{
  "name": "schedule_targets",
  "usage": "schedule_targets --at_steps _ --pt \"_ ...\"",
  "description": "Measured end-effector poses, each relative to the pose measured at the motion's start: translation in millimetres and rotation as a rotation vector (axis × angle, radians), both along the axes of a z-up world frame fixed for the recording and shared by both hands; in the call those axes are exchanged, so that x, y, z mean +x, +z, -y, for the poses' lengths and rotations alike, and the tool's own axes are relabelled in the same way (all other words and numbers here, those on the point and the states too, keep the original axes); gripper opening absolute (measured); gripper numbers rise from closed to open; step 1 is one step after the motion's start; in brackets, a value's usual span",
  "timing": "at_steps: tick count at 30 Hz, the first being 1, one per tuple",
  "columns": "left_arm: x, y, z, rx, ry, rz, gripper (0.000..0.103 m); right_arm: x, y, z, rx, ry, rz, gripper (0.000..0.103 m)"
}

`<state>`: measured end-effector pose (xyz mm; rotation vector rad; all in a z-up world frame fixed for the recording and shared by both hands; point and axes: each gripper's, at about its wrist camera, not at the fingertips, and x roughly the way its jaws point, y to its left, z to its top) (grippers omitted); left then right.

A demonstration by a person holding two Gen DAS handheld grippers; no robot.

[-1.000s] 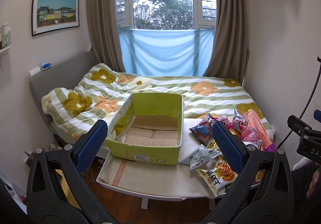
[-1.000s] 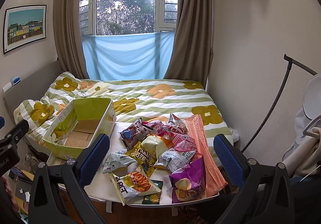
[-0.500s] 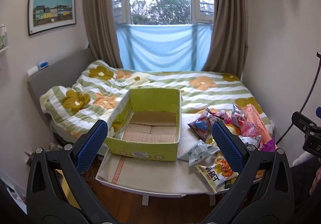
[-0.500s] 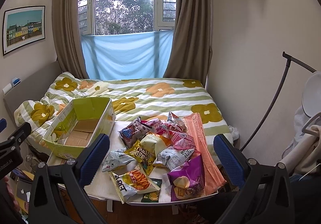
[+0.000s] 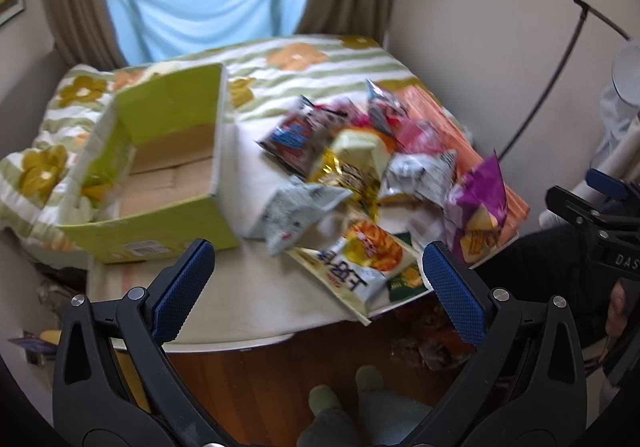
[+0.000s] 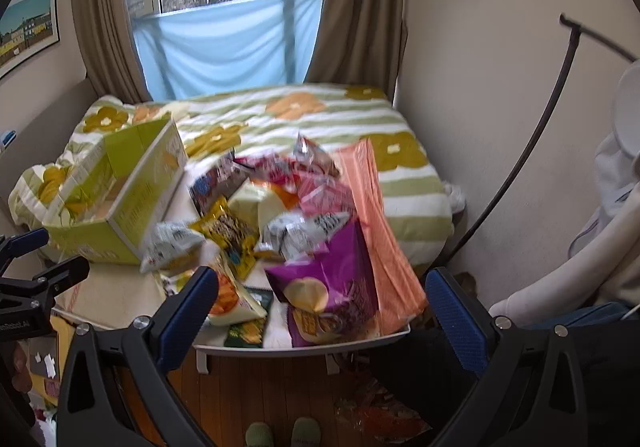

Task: Organize snacks
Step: 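Grasp the orange cheese-stick bag with the left tool while the right tool grasps the purple chip bag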

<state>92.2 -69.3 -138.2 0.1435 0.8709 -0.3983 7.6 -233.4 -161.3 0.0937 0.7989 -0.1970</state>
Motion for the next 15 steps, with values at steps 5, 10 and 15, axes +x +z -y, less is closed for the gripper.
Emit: schedule_targets --at_steps 5,10,15 --pt "13.1 -44.3 31.4 0.086 -0.068 -0.049 0.103 18.1 -39.1 15.4 0.024 0.072 -0.074 0.103" --pt "22.9 -80.4 62.3 0.199 -0.169 -0.076 0.103 36.0 -80.1 25.4 0.034 0.164 -0.144 0.103" --pt "29.1 -109.6 93.1 0.347 -0.293 -0.06 0.103 47.9 -108.8 29.8 0.057 0.235 -0.19 0.103"
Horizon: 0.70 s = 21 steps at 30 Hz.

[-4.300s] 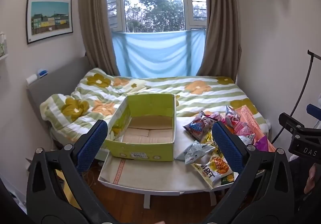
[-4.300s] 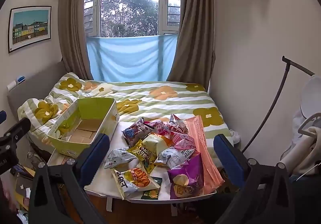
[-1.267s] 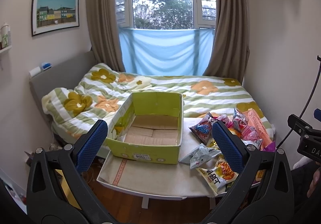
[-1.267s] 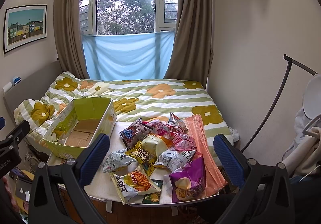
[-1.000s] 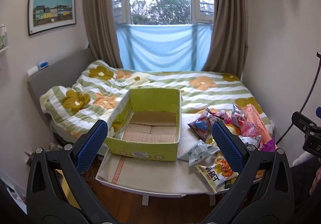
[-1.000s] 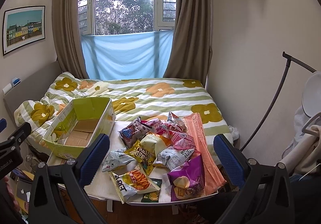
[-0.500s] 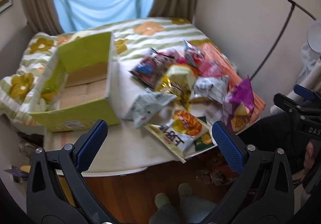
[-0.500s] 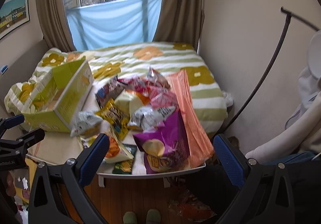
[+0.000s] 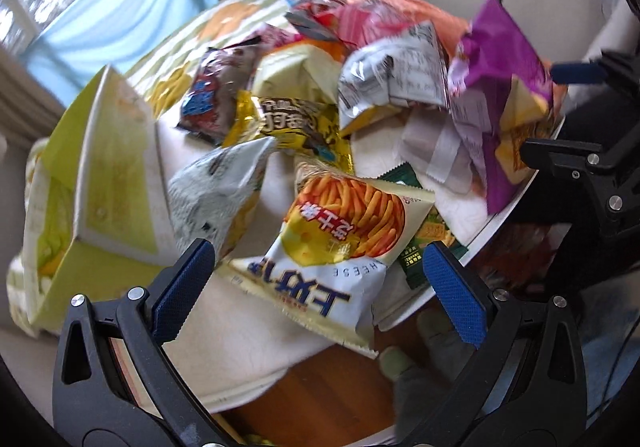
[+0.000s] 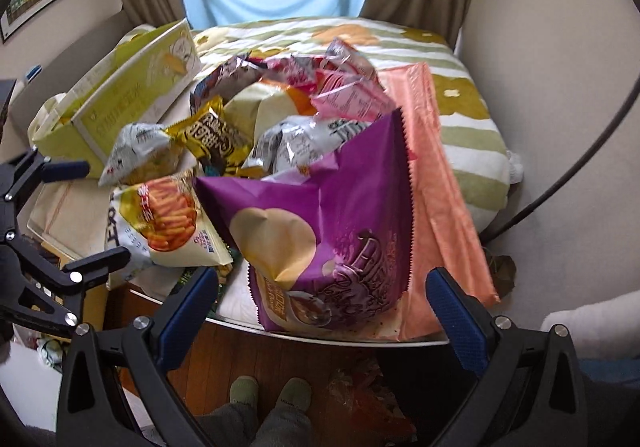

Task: Organize snacks
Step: 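Grasp the orange cheese-stick bag with the left tool while the right tool grasps the purple chip bag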

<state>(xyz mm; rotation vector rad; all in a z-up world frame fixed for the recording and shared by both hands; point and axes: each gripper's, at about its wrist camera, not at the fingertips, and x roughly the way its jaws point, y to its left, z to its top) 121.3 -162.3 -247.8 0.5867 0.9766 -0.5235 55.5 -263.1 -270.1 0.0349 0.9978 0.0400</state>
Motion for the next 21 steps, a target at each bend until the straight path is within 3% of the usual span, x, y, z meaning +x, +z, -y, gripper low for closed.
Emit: schedule_targets --at_steps 6,11,13,17,21 --pt "13.2 -29.5 19.2 0.128 -0.081 -0.01 0.103 15.5 -19.0 -2.1 -0.022 0.055 -0.01 0.103" --pt "20.3 -45.0 24.0 0.142 -0.08 -0.071 0.102 24.8 -28.2 -1.8 -0.04 0.086 -0.005 0.101" --pt "20.8 -49.3 24.8 0.15 -0.088 -0.093 0.091 26.6 -28.9 -0.2 -0.041 0.092 0.0 0.099" --pt "24.0 -52.3 27.0 0.158 -0.096 -0.103 0.08 26.3 -28.3 1.8 -0.037 0.095 0.011 0.094" --pt "23.2 -49.8 23.8 0.138 -0.09 -0.1 0.068 26.0 -28.0 1.9 -0.016 0.102 0.011 0.08"
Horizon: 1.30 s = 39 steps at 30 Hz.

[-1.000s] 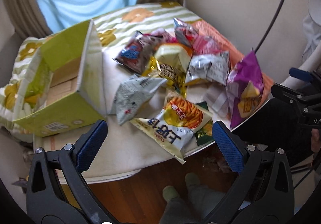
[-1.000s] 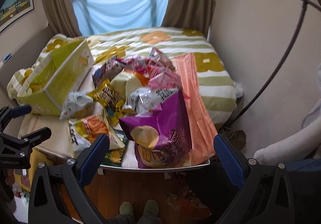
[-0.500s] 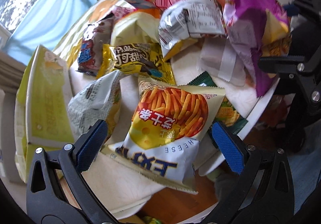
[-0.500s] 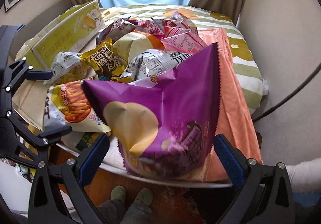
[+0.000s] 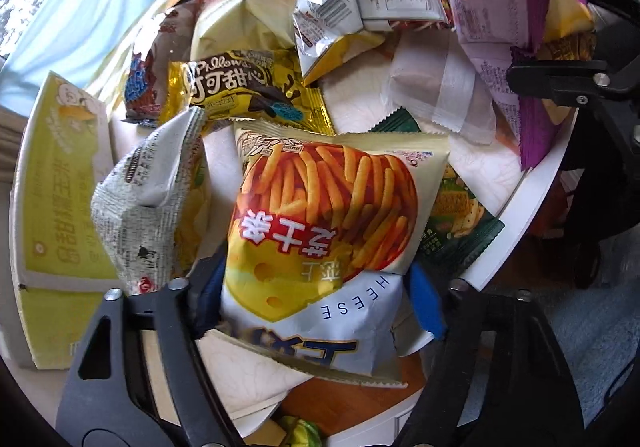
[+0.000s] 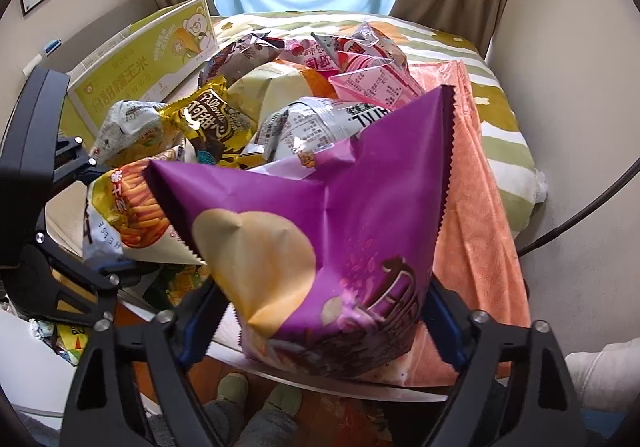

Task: Organize snacks
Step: 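Grasp the orange cheese-stick bag with the left tool while the right tool grasps the purple chip bag, then carry both bags into the cardboard box and open both tools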

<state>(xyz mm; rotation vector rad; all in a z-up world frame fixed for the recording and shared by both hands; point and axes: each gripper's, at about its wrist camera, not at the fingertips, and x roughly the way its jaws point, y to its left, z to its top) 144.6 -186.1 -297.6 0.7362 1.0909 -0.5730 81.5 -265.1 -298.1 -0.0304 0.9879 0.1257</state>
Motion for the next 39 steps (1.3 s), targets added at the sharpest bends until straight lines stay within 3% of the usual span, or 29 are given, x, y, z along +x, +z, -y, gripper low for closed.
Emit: schedule_targets --at_steps 4,7,16,23,30,39 --pt "-6.3 4.4 -2.4 -0.007 0.001 0.013 0.063 -2.8 1.4 -0.2 0.015 -0.004 0.003 0.069" --pt "-10.6 12.9 -4.7 -0.022 0.009 0.02 0.062 -4.9 5.4 1.1 0.018 -0.007 0.011 0.067" --pt "-24.5 54.0 -0.6 -0.057 0.018 0.075 0.062 -10.6 38.5 3.2 0.024 -0.028 0.055 0.067" --pt "-26.9 104.1 -17.9 -0.14 0.111 0.134 0.062 -11.2 75.3 -1.0 0.009 -0.003 0.107 0.067" --pt "1.6 153.7 -72.1 -0.216 0.213 0.209 0.062 10.7 123.1 -32.9 0.008 0.045 0.17 0.067" --pt "65.0 183.5 -191.1 -0.22 0.336 0.259 0.062 77.9 160.3 -133.5 0.027 0.124 0.196 0.067"
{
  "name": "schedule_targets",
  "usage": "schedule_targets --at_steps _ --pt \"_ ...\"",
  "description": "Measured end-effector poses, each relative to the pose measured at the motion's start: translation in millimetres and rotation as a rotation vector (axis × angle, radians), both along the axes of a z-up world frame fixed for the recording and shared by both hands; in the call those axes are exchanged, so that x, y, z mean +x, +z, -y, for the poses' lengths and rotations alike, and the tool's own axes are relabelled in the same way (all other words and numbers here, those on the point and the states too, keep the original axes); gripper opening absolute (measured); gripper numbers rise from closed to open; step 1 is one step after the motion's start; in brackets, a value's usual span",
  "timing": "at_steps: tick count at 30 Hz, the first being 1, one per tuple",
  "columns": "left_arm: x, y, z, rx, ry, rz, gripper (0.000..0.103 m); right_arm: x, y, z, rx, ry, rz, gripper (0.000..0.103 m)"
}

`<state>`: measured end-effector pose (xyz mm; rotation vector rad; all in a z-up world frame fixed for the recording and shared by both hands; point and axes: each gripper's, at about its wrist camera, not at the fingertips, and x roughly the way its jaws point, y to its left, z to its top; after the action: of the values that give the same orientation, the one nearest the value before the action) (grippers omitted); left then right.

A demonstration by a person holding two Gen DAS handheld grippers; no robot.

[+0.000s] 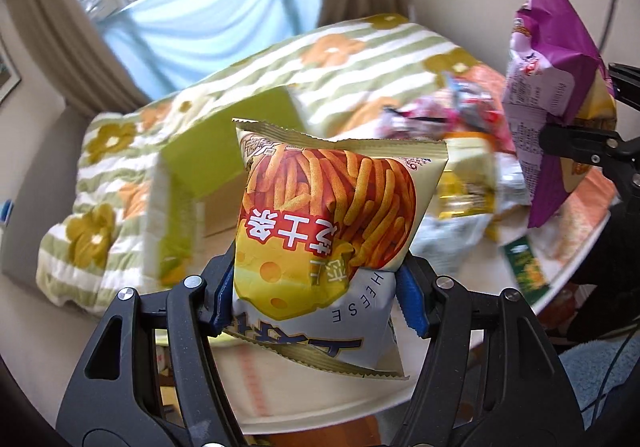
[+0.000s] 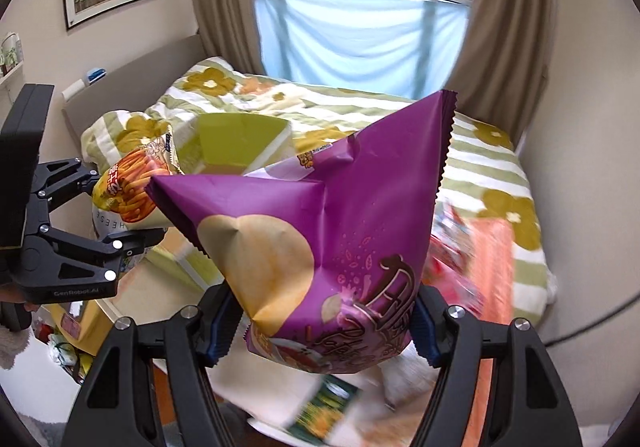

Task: Organize snacks
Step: 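Carry both bags into the cardboard box and open both tools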

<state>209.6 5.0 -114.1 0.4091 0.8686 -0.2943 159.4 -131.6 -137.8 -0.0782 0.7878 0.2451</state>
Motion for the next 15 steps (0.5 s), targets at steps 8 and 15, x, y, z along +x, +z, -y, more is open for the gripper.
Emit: schedule_targets --at_steps 8,15 --pt "60.9 -8.8 -100.6 -0.009 0.059 -0.073 0.062 60.8 -1.6 -92.5 0.067 0.021 -0.057 0.067" --pt "107.0 -43.3 -130.0 -0.033 0.04 -0.202 0.062 92.2 -18.7 -144.8 0.091 -0.003 -0.144 0.067"
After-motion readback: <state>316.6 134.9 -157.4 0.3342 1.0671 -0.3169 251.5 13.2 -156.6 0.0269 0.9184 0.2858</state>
